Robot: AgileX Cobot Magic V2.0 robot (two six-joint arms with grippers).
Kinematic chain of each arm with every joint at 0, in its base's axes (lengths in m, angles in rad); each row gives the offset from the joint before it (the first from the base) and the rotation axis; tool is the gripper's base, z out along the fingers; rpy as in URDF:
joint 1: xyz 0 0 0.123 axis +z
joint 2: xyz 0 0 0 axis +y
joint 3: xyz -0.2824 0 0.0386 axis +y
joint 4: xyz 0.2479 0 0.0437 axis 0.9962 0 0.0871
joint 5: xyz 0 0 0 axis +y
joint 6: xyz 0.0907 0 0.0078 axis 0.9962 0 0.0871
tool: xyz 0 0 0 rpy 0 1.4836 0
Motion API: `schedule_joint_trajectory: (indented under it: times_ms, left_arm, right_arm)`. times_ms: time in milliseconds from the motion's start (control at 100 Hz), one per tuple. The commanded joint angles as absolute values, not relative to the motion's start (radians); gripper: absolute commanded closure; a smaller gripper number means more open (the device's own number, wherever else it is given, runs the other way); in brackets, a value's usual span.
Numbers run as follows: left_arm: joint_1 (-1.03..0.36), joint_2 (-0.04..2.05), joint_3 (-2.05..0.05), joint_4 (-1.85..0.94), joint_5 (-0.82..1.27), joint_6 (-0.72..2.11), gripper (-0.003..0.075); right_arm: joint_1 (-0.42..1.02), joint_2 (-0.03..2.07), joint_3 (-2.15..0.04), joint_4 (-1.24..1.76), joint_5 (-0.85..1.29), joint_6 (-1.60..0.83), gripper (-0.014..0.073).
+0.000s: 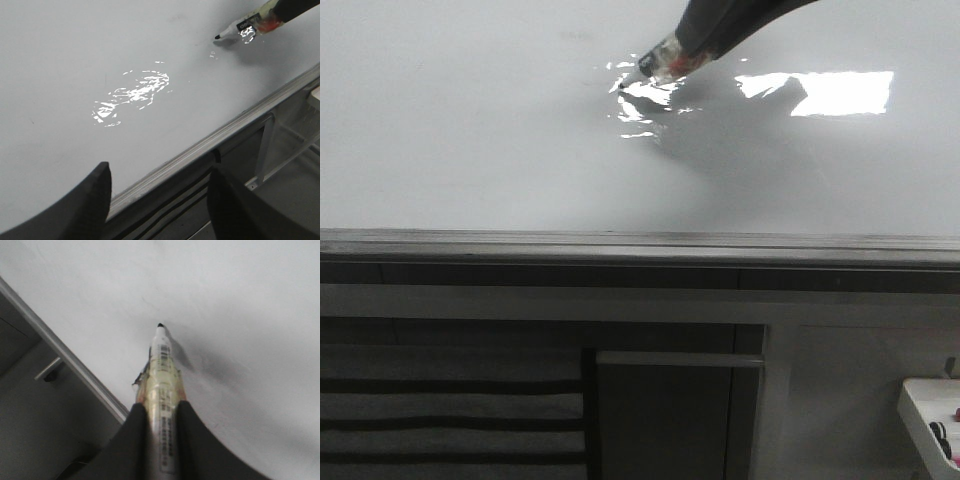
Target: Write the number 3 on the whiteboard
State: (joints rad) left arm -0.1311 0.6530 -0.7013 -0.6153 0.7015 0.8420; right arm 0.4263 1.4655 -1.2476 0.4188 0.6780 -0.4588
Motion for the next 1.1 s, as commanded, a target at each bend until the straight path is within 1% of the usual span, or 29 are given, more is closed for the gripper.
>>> schedule_joint_trajectory:
  times_ms: [0,110,250,330,440,510,610,720,840,960,1090]
  left_arm:
    - [-0.131,0.653,-0.728,-0.654,0.639,0.830,0.0333]
    - [-0.131,0.653,-0.728,-0.654,0.637,0.832,0.0333]
    - [-0.131,0.653,-0.728,-0.654,0.634,0.832,0.0333]
    - [-0.131,0.653,-0.728,-0.654,0.634,0.832,0.0333]
    - [-0.131,0.653,-0.728,-0.654,0.632,0.832,0.0333]
    - [-0.131,0.653,-0.728,-0.654,0.632,0.832,0.0333]
    - [-0.131,0.653,-0.728,-0.654,0.630,0.832,0.0333]
    - [-0.131,0.653,-0.728,-0.645,0.628,0.832,0.0333]
    - [-0.131,0.653,-0.728,-0.645,0.628,0.838,0.0333]
    - [-0.131,0.653,-0.728,-0.645,0.628,0.838,0.0333]
    - [-0.131,0.653,-0.728,-0.645,0.628,0.838,0.0333]
  right_arm:
    - [0.414,1.442,-1.288,0.415,0.612,-0.459,0.0656]
    - [0.378,1.437,-1.288,0.413,0.620,-0.423,0.0656]
    - [0.346,1.411,-1.272,0.377,0.754,-0.418,0.0656]
    - [0.373,1.408,-1.232,0.407,0.733,-0.420,0.0656]
    - [0.437,1.451,-1.209,0.405,0.633,-0.420,0.0656]
    - [0.444,1.478,-1.216,0.402,0.607,-0.420,0.0656]
    - [0.416,1.468,-1.220,0.370,0.618,-0.394,0.0656]
    - [0.379,1.417,-1.212,0.363,0.692,-0.390,0.0656]
    - [0.385,1.375,-1.157,0.381,0.725,-0.390,0.0656]
    - [0.433,1.385,-1.092,0.388,0.646,-0.390,0.0656]
    - [0.495,1.431,-1.097,0.390,0.547,-0.390,0.0656]
